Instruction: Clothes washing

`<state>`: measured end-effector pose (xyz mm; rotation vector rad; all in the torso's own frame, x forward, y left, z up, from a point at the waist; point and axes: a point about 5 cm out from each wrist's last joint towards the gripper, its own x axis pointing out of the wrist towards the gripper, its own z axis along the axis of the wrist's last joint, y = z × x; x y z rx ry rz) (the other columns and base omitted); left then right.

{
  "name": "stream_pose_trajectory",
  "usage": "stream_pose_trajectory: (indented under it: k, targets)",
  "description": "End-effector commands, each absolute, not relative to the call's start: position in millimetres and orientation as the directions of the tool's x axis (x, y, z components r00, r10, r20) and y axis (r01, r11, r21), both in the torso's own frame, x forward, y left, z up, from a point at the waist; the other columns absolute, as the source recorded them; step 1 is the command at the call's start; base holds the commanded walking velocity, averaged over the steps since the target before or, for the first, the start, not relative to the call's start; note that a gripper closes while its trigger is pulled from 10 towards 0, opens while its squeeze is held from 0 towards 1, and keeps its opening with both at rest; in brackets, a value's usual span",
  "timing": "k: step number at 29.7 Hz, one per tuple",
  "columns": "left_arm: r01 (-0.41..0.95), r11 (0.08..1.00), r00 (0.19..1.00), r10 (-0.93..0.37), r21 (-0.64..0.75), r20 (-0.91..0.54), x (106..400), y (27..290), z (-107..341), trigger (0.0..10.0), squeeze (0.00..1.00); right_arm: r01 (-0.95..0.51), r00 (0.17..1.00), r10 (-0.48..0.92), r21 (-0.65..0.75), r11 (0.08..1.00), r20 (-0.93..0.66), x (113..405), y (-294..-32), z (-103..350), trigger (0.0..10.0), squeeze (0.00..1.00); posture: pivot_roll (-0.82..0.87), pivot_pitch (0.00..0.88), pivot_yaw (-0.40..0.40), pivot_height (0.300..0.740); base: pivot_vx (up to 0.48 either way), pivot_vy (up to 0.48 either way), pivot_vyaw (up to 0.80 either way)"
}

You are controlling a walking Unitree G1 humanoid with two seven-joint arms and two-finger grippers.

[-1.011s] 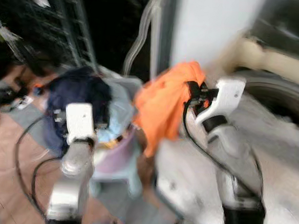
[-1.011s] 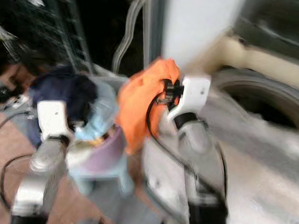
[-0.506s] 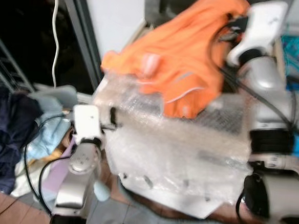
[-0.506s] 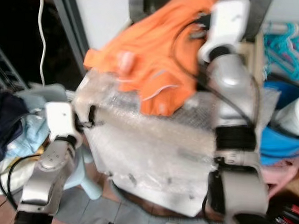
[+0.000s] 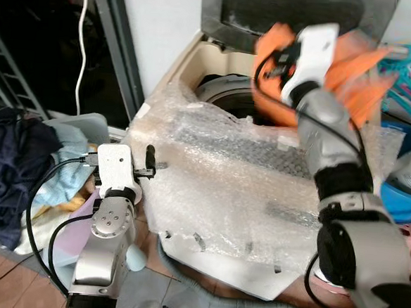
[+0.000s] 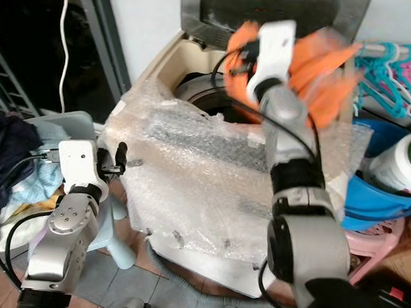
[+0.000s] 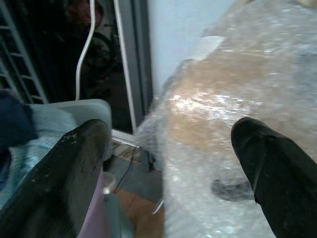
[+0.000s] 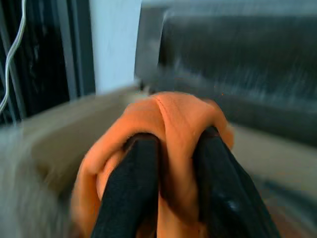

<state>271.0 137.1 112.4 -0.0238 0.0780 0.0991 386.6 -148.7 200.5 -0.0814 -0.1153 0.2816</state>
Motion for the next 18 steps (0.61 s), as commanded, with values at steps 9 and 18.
stream_pose_trajectory:
  k: [9, 18]
  targets:
    - [-0.118, 0.993, 0.992, 0.117, -0.023, -0.056, 277, 139, 118, 10.0, 0.00, -0.216, 0.941, 0.222, -0.051, 0.975, 0.258, 338, -154, 198, 10.0, 1.00, -0.03, 0.000, 0.047, 0.740, 0.000, 0.000, 0.00]
    - [-0.140, 0.990, 0.990, 0.140, 0.009, -0.014, 280, 143, 128, 10.0, 0.00, -0.287, 0.918, 0.312, -0.135, 0.948, 0.243, 296, -121, 185, 10.0, 1.00, -0.04, 0.000, 0.031, 0.740, 0.000, 0.000, 0.00]
